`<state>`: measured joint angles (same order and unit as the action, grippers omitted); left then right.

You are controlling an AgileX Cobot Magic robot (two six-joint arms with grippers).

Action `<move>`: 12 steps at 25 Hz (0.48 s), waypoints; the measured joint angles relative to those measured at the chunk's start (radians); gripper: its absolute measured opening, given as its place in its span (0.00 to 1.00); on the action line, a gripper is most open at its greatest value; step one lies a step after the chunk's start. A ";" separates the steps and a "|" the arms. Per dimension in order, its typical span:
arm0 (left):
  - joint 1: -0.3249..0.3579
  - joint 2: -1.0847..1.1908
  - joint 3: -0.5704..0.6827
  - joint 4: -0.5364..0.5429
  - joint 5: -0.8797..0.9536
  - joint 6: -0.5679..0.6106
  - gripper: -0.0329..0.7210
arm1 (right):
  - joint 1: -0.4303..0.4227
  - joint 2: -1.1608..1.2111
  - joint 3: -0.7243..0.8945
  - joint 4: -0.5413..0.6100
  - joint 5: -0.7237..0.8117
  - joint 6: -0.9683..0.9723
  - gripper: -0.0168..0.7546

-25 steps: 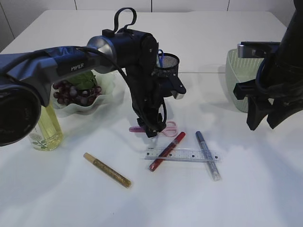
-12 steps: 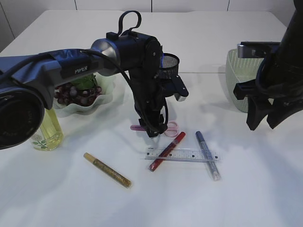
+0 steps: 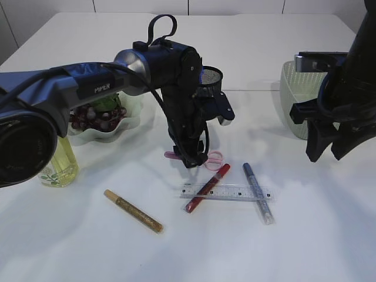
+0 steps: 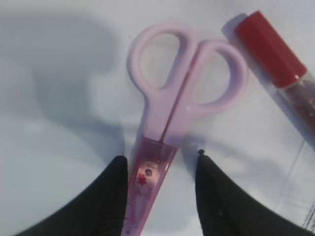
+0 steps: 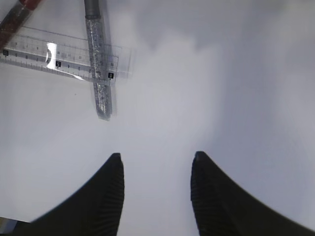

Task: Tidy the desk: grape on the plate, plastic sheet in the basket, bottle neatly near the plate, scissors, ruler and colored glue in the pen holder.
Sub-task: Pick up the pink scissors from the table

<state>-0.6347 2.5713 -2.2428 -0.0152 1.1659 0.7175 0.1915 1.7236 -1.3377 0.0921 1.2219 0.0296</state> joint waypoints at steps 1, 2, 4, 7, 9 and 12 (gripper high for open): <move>0.000 0.003 0.000 0.008 0.000 0.000 0.48 | 0.000 0.000 0.000 0.000 0.000 -0.002 0.49; 0.000 0.007 0.000 0.015 0.005 0.000 0.48 | 0.000 0.000 0.000 0.000 0.000 -0.002 0.49; 0.000 0.007 0.000 0.037 0.008 0.000 0.48 | 0.000 0.000 0.000 0.000 0.000 -0.004 0.49; 0.000 0.007 0.000 0.053 0.009 0.000 0.48 | 0.000 0.000 0.000 0.000 0.000 -0.004 0.49; 0.000 0.007 0.000 0.054 0.009 0.004 0.48 | 0.000 0.000 0.000 0.000 0.000 -0.004 0.49; 0.000 0.007 0.000 0.055 0.002 0.011 0.48 | 0.000 0.000 0.000 0.000 0.000 -0.004 0.49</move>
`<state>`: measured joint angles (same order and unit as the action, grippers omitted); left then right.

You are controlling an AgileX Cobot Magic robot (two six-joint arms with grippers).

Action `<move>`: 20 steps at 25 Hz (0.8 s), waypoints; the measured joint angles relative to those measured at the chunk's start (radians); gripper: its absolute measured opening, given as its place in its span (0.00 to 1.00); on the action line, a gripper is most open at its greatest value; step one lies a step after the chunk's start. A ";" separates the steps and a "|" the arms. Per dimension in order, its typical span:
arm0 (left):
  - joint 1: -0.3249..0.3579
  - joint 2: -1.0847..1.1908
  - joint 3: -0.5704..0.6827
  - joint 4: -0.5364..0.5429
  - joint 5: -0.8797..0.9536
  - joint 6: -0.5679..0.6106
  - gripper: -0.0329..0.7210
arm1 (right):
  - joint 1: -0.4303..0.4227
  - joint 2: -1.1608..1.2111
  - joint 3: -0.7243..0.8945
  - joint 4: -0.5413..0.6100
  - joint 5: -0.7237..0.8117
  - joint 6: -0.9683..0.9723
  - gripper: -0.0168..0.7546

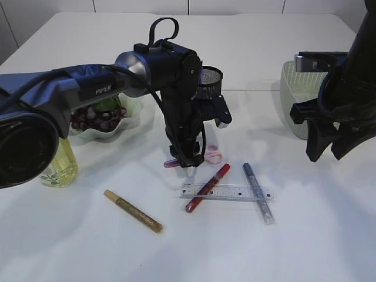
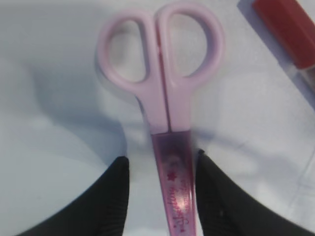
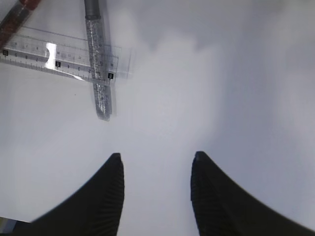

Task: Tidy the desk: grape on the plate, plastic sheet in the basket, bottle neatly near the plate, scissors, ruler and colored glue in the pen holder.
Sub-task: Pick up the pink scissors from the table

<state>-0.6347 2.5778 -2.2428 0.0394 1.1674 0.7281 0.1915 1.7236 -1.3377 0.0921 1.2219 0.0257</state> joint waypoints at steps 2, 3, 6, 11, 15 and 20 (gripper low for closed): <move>-0.002 0.000 0.000 -0.002 -0.002 0.004 0.48 | 0.000 0.000 0.000 0.000 0.000 0.000 0.49; -0.005 0.000 0.000 -0.002 -0.008 0.004 0.48 | 0.000 0.000 0.000 0.000 0.000 0.000 0.49; -0.015 0.000 0.000 -0.003 -0.030 0.006 0.48 | 0.000 0.000 0.000 0.000 0.000 -0.002 0.49; -0.027 0.000 0.000 -0.012 -0.048 0.008 0.48 | 0.000 0.000 0.000 0.000 0.000 -0.001 0.49; -0.027 0.000 0.000 -0.019 -0.050 0.008 0.48 | 0.000 0.000 0.000 0.000 0.000 -0.002 0.49; -0.027 0.005 0.000 -0.039 -0.049 0.009 0.48 | 0.000 0.000 0.000 0.000 0.000 -0.002 0.49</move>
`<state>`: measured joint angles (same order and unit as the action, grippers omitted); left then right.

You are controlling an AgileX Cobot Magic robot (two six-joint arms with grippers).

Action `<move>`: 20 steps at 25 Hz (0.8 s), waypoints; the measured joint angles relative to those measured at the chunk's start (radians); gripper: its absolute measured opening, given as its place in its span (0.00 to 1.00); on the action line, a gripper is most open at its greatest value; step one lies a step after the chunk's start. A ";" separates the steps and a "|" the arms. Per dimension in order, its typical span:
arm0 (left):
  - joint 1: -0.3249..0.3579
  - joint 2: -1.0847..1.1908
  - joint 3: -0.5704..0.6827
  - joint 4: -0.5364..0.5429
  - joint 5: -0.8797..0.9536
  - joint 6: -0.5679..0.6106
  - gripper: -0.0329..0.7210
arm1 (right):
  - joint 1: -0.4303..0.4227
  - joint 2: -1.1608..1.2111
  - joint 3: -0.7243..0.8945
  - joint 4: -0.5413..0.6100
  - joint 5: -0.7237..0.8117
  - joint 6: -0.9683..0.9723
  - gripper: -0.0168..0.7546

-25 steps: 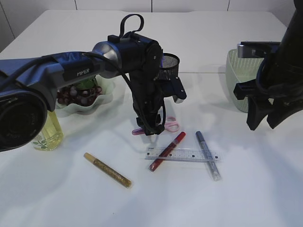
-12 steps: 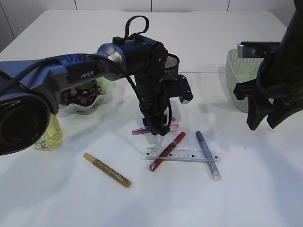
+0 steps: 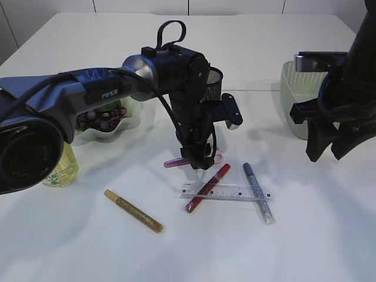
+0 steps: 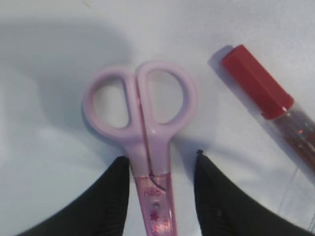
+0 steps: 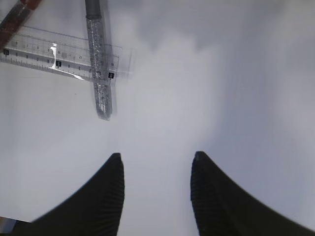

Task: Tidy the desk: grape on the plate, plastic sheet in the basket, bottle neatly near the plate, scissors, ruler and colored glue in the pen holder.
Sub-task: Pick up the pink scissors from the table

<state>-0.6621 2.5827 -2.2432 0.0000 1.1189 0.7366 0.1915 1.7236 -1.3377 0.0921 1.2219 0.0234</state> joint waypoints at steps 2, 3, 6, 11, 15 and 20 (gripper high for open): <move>0.000 0.002 -0.002 -0.005 0.000 0.000 0.48 | 0.000 0.000 0.000 0.000 0.000 0.000 0.49; 0.000 0.002 -0.004 -0.008 0.001 0.000 0.48 | 0.000 0.000 0.000 0.002 0.000 0.000 0.49; 0.000 0.006 -0.008 -0.013 0.018 0.000 0.48 | 0.000 0.000 0.000 0.002 0.000 -0.002 0.49; 0.000 0.006 -0.008 -0.053 0.052 0.000 0.48 | 0.000 0.000 0.000 0.004 0.000 -0.004 0.49; 0.000 0.006 -0.008 -0.054 0.058 0.004 0.48 | 0.000 0.000 0.000 0.005 0.000 -0.004 0.49; 0.004 0.006 -0.008 -0.048 0.060 0.019 0.41 | 0.000 0.000 0.000 0.005 0.000 -0.004 0.49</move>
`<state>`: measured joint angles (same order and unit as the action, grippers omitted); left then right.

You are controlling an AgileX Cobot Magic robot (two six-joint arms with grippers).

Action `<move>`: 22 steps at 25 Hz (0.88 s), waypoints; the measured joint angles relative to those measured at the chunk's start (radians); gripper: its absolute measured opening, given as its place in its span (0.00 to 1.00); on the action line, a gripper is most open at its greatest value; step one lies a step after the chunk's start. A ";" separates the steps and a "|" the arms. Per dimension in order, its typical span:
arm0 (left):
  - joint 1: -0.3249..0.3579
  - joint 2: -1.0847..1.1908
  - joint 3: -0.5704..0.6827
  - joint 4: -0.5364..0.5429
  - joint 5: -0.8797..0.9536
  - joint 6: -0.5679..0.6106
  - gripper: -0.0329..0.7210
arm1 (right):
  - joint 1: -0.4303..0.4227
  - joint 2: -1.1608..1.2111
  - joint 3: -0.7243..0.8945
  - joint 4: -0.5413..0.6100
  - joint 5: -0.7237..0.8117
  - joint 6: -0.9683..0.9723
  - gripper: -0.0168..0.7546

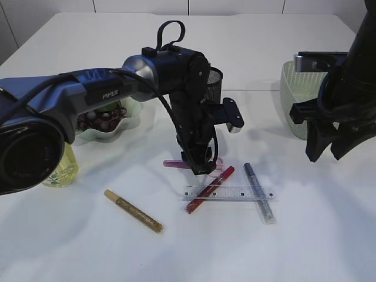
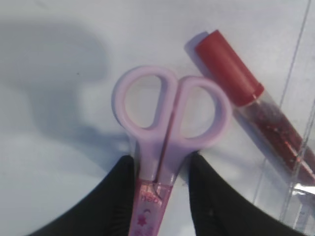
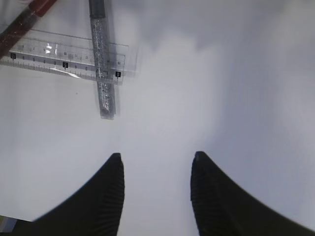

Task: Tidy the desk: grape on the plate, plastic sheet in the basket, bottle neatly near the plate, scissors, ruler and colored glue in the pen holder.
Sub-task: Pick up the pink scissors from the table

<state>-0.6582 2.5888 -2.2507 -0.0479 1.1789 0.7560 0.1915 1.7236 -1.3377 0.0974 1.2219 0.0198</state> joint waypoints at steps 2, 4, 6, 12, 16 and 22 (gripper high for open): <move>0.002 0.000 0.000 0.000 0.002 0.003 0.36 | 0.000 0.000 0.000 0.000 0.000 0.000 0.49; 0.008 0.000 0.000 0.000 0.004 0.004 0.29 | 0.000 0.000 0.000 0.000 0.000 0.000 0.49; 0.013 0.000 0.000 0.000 0.007 0.006 0.25 | 0.000 0.000 0.000 0.000 0.000 0.000 0.49; 0.053 0.000 0.000 -0.062 0.005 -0.070 0.22 | 0.000 -0.001 0.000 0.000 0.000 -0.002 0.49; 0.081 0.000 -0.001 -0.060 0.007 -0.187 0.22 | 0.000 -0.001 0.000 0.000 0.000 -0.002 0.49; 0.105 0.000 -0.002 -0.059 0.014 -0.390 0.22 | 0.000 -0.001 0.000 0.005 0.000 -0.002 0.50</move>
<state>-0.5527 2.5888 -2.2531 -0.1066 1.1929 0.3659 0.1915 1.7223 -1.3377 0.1025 1.2219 0.0178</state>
